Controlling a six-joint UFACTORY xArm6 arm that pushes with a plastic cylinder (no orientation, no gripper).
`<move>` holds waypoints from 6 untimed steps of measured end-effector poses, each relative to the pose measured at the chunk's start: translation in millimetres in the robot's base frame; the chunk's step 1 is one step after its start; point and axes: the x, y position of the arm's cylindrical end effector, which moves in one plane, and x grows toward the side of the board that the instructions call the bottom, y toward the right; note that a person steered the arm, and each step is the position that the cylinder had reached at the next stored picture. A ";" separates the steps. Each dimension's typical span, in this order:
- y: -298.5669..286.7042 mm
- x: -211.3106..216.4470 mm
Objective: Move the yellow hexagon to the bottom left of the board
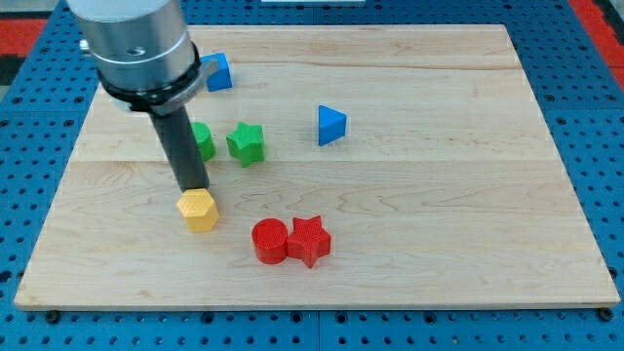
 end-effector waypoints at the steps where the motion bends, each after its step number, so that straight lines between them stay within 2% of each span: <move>1: 17.7 -0.2; 3: 66.6 1.6; 4: 68.4 20.0; 6: -14.7 28.0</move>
